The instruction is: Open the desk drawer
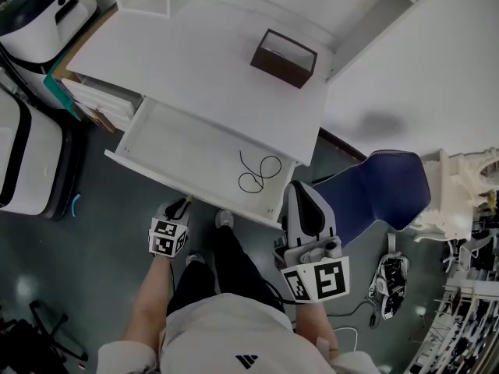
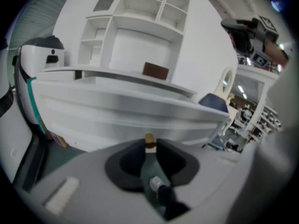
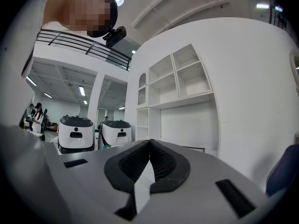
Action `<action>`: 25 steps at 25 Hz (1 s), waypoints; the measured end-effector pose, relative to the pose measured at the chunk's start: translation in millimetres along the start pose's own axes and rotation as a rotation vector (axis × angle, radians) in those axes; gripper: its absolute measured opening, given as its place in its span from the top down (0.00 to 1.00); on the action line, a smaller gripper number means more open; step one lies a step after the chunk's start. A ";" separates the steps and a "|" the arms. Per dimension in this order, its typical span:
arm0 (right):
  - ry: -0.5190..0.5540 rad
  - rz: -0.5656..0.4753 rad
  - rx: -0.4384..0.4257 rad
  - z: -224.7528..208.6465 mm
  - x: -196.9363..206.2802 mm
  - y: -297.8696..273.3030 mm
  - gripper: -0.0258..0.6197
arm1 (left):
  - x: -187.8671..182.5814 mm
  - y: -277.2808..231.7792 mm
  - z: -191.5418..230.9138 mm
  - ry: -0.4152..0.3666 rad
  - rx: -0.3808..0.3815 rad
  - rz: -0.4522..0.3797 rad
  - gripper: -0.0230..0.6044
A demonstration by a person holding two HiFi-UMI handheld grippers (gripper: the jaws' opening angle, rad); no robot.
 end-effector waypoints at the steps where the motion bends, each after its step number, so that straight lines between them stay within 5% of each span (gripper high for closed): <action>1: 0.000 -0.002 -0.003 1.2 -0.7 -0.6 0.96 | -1.4 3.8 0.2 0.000 -0.001 -0.011 0.86; 5: -0.002 -0.013 -0.023 7.2 -2.8 -6.0 0.96 | -17.4 22.0 0.6 0.000 -0.009 -0.065 0.96; 25: 0.024 -0.051 -0.085 33.5 -17.0 -2.1 0.96 | -122.5 125.2 -9.1 -0.024 -0.050 -0.432 0.96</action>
Point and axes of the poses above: the fingertips, and each gripper's own axes: y backward along the fingers, z to its left, x out of its underside, the point moved 4 cm from there along y, backward along the fingers, and after that the axes turned 6 degrees about -x, right-handed, at the moved point
